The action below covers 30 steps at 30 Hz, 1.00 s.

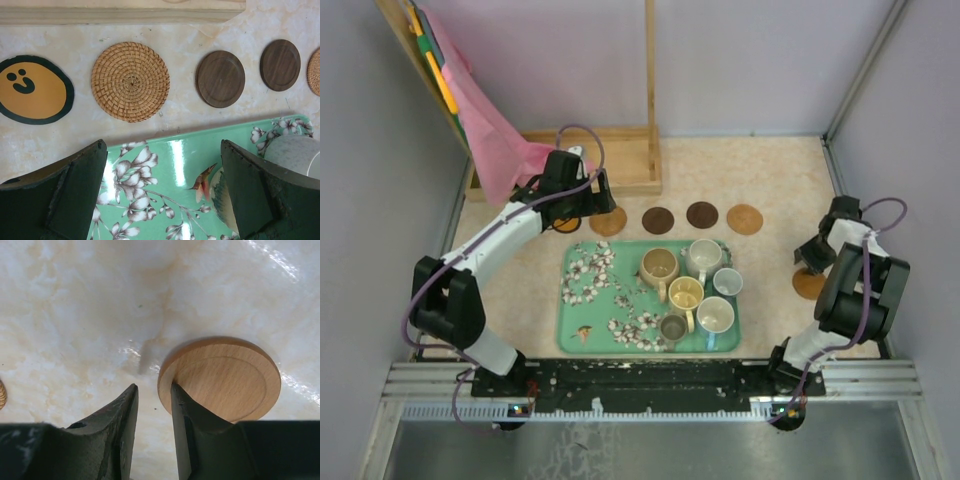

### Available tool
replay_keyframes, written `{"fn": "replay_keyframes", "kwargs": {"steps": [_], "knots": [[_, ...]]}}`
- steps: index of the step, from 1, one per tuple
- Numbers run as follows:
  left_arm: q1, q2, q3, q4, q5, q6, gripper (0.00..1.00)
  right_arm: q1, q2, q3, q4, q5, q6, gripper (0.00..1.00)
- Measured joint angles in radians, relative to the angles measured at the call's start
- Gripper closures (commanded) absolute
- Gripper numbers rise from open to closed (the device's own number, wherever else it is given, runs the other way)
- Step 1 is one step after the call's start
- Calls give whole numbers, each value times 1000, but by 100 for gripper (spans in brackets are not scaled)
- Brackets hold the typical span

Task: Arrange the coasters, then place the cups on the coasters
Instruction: Move the coaster to the center of the board.

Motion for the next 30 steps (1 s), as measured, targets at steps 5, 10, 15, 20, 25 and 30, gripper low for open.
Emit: {"fn": "replay_keyframes", "kwargs": {"steps": [5, 10, 15, 20, 25, 30], "knots": [[0, 10, 4, -1, 0, 0, 0, 34, 20, 51, 2, -10, -5, 65], [0, 10, 4, -1, -2, 0, 0, 63, 20, 111, 19, -23, -20, 65], [0, 10, 3, 0, -2, 0, 0, 66, 18, 128, 10, -13, -38, 65], [0, 6, -9, 15, -1, -1, 0, 67, -39, 124, -40, 51, -64, 65], [0, 5, -30, 24, 3, -5, 0, 67, -137, 85, -66, 111, -74, 65], [0, 5, -33, 31, 11, -5, 0, 66, -147, 24, -75, 138, -75, 65]]}}
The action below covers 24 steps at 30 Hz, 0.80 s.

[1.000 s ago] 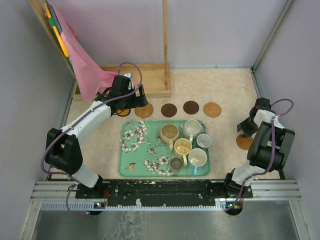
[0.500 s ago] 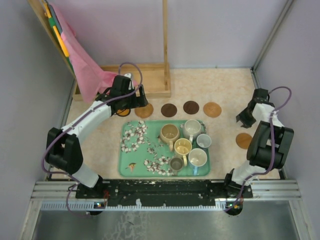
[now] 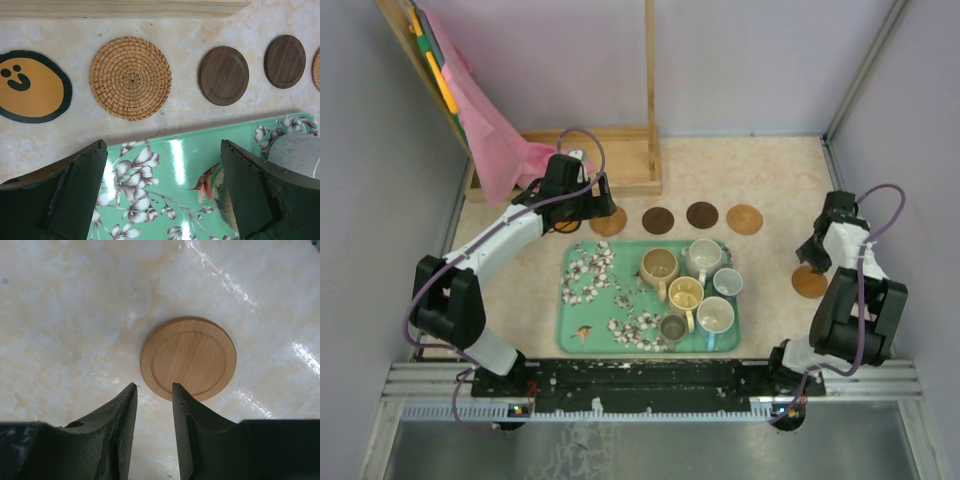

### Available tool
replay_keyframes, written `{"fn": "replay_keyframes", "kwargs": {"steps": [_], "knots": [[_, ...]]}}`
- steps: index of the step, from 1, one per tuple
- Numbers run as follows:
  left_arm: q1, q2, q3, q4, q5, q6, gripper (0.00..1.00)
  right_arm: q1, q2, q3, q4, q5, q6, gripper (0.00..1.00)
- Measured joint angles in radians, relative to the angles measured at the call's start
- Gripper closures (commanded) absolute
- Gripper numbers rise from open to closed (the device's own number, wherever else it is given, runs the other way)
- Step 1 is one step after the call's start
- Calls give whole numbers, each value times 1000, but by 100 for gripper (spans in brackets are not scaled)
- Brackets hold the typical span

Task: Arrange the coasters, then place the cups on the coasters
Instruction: Move the coaster to the center of the board.

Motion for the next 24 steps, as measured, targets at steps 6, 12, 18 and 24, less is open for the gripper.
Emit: {"fn": "replay_keyframes", "kwargs": {"steps": [6, 12, 18, 24], "knots": [[0, 0, 1, -2, 6, 1, 0, -3, 15, -72, 0, 10, 1, 65], [0, 0, 24, -22, 11, 1, 0, -7, 42, -82, 16, 12, 1, 65], [0, -3, 41, -44, 14, 1, 0, -16, 62, -82, 25, 21, 2, 65], [0, -17, 42, -63, 14, 1, 0, -56, 74, -92, 45, 24, 2, 65]]}}
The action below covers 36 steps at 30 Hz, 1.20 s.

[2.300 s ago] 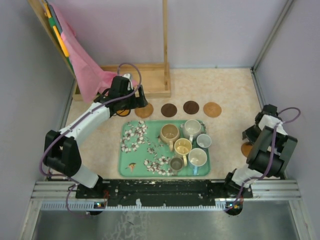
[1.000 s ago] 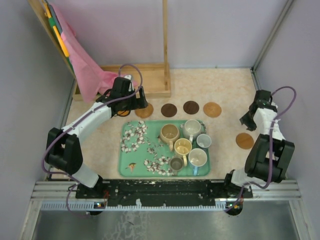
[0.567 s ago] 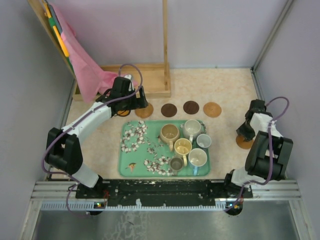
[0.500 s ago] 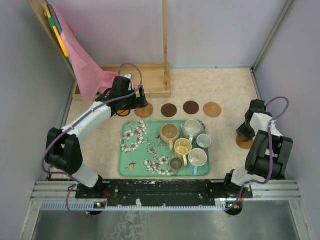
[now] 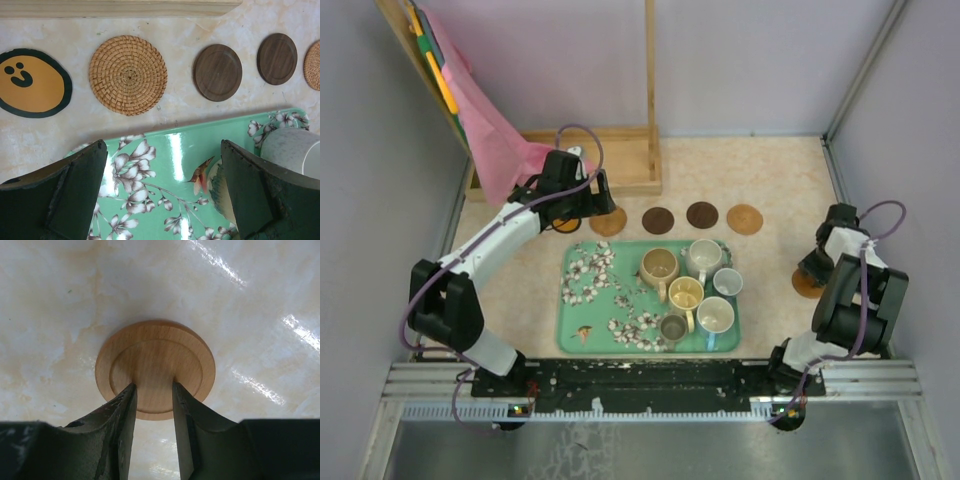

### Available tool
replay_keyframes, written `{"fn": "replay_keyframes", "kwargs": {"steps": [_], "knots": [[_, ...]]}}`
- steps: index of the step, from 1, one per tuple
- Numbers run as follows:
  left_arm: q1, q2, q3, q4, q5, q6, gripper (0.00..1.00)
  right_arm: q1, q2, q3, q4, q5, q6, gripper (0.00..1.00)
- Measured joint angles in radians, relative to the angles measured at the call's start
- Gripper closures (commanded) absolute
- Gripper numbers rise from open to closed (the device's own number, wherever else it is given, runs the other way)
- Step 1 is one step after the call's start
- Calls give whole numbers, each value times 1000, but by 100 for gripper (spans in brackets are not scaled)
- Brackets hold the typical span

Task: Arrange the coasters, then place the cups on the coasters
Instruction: Move the coaster to the center of the board.

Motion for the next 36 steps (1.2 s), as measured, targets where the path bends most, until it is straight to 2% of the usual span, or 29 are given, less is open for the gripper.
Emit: {"fn": "replay_keyframes", "kwargs": {"steps": [15, 36], "knots": [[-10, -13, 1, -18, -1, 0, 0, -8, 68, 56, 33, -3, -2, 65], [-10, -11, 12, -29, -20, 1, 0, 126, 256, 275, -23, 64, -14, 65]]}}
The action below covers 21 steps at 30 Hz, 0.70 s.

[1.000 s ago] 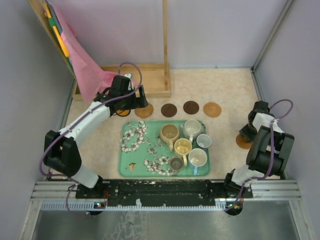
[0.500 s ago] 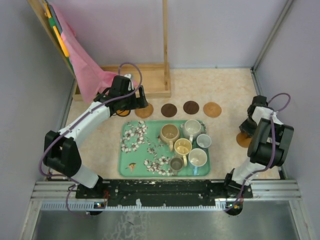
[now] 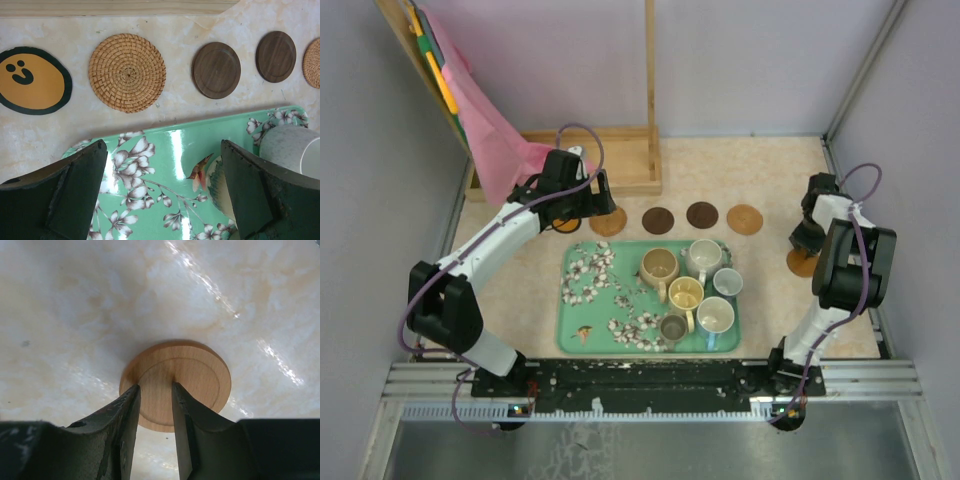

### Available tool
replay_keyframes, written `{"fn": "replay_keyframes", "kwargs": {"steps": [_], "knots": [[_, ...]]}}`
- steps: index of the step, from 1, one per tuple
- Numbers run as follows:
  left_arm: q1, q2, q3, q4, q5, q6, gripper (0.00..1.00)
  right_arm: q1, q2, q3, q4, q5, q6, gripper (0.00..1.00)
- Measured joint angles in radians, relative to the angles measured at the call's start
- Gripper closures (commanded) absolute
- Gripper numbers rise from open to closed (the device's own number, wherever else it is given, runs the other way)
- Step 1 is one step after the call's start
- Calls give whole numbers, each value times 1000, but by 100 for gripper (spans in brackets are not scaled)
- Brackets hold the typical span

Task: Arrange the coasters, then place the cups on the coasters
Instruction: Move the coaster to the center of the board.

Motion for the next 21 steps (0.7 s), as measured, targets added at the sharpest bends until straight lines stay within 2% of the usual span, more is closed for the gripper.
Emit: {"fn": "replay_keyframes", "kwargs": {"steps": [21], "knots": [[0, 26, 13, 0, -23, 2, 0, 99, 198, 266, -1, 0, 2, 65]]}}
